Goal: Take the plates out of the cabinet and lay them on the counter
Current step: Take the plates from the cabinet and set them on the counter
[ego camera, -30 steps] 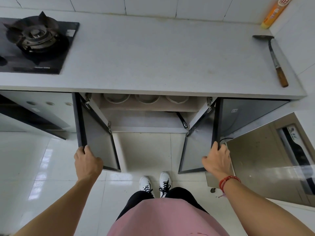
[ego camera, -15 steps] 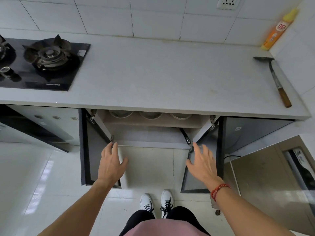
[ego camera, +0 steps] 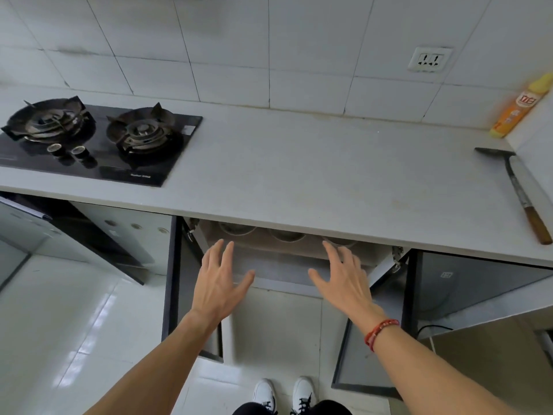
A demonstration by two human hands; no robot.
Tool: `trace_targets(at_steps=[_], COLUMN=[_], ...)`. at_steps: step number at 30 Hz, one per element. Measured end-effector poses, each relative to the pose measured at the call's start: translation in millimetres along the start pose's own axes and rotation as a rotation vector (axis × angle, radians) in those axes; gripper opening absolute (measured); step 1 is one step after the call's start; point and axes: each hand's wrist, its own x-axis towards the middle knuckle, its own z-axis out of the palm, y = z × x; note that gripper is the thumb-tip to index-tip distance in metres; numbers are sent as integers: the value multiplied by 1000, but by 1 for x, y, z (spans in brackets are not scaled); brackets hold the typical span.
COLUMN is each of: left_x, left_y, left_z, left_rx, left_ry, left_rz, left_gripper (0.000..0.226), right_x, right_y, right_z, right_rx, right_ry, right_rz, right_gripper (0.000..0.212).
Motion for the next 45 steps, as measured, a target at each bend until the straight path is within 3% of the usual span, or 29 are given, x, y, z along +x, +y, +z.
trace_targets(at_steps=[24, 30, 45], left_x=[9, 30, 139], left_y=[-5, -38, -168], left_z=[20, 65, 259], left_rx=[-97, -262, -516], left_ry=[5, 51, 176], left_rz=[-213, -383, -564], left_gripper=[78, 70, 67], right_x=[38, 71, 206], right_y=[-12, -23, -18], right_z=[16, 73, 273], right_rx=[-6, 17, 222], right_ry=[-103, -177, -193], right_rz=[-176, -221, -211], right_gripper=[73, 75, 80])
